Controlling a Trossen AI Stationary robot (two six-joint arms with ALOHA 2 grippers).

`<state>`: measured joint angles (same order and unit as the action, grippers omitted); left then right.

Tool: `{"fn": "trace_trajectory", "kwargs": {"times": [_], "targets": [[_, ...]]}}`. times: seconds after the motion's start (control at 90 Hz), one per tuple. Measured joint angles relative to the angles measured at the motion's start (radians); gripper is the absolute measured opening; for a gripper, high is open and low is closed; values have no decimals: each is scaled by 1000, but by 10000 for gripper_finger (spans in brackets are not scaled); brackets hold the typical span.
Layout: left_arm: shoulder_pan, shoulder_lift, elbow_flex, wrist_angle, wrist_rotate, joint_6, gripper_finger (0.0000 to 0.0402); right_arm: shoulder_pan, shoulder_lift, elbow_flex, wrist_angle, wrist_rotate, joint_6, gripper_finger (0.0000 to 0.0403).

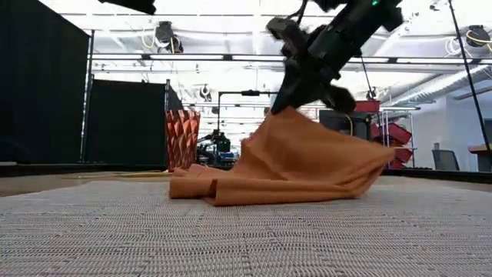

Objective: Set table place
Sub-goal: Fold the orange table napkin

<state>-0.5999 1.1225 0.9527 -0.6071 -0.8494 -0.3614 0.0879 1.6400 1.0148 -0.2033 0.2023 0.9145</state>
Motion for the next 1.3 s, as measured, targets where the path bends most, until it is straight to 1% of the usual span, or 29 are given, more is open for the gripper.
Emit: {"fn": "trace_trajectory", "kwargs": {"times": [0.133, 0.356, 0.5, 0.678, 0.833, 1.167, 1.244, 1.3], "targets": [[-5, -24, 0, -60, -1, -7, 184, 0, 109, 109, -37, -40, -58, 0], [-9, -38, 0, -269, 0, -175, 184, -2, 242, 326, -150, -67, -170, 0], [-38, -39, 0, -320, 1, -229, 184, -4, 295, 402, -182, -79, -185, 0], [-72, -39, 0, -324, 1, -234, 184, -10, 352, 434, -198, -125, -163, 0], [-93, -39, 0, -325, 0, -235, 184, -3, 376, 434, -199, -127, -128, 0], [-112, -39, 0, -331, -13, -236, 184, 2, 386, 435, -80, -121, -79, 0], [-112, -39, 0, -331, -14, -236, 184, 6, 400, 437, -42, -118, -72, 0], [-112, -39, 0, -331, -16, -236, 184, 8, 417, 436, -46, -123, -61, 0]]}}
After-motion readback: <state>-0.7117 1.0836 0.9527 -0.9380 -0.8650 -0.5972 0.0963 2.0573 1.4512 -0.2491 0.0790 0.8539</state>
